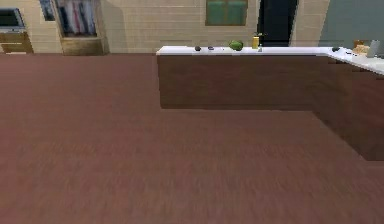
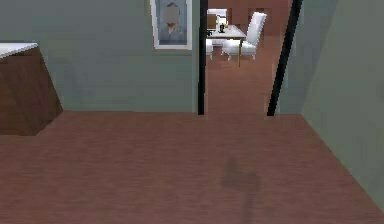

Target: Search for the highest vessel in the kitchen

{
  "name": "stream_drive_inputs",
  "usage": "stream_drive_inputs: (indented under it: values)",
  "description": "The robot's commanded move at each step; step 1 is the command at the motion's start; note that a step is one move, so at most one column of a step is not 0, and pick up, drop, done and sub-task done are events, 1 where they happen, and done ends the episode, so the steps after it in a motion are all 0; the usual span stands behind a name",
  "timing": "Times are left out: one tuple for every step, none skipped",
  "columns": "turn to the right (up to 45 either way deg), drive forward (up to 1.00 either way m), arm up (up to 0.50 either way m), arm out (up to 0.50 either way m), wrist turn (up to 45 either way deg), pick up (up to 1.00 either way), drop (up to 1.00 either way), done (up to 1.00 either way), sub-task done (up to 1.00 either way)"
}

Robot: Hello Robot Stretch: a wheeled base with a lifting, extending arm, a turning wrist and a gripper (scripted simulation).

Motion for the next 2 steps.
stream_drive_inputs:
  values:
    - [0.0, 1.00, 0.00, 0.00, 0.0, 0.00, 0.00, 0.00, 0.00]
    - [3.0, 0.00, 0.00, 0.00, 0.0, 0.00, 0.00, 0.00, 0.00]
